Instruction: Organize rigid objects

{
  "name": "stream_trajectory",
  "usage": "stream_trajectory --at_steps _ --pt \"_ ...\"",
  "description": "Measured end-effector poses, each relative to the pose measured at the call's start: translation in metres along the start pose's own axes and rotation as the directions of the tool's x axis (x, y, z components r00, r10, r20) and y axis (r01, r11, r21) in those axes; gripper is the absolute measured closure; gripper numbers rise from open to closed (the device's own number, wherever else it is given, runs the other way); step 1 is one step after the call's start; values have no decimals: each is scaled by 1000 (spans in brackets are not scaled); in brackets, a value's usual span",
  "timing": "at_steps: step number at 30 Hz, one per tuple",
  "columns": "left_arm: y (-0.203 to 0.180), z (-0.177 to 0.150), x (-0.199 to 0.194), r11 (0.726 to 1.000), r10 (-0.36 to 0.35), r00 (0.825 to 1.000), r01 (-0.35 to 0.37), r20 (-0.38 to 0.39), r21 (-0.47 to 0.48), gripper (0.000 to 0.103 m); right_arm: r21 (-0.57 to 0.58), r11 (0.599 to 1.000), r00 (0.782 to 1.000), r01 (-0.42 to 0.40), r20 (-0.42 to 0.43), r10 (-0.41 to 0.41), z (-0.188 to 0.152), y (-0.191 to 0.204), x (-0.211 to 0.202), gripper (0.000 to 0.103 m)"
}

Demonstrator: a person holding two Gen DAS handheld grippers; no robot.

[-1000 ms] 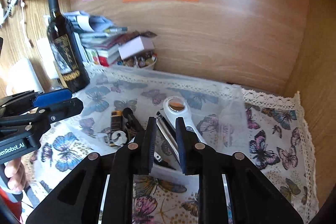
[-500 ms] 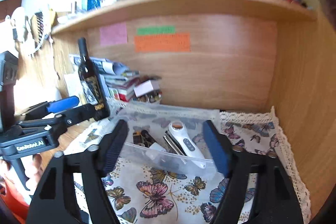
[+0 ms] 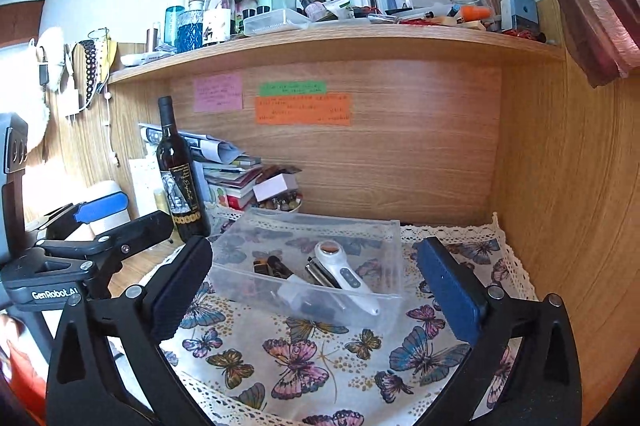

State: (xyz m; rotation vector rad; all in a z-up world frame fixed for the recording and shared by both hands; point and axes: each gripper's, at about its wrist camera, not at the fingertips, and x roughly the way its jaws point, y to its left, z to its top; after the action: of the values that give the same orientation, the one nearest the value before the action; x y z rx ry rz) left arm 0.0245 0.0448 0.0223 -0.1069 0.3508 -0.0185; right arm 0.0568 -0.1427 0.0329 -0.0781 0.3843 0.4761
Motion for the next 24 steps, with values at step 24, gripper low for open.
stream_trajectory --at_steps 24 --pt "-7 -2 -7 1000 23 1000 -23 18 18 2 13 1000 1000 0 5 0 0 0 -5 0"
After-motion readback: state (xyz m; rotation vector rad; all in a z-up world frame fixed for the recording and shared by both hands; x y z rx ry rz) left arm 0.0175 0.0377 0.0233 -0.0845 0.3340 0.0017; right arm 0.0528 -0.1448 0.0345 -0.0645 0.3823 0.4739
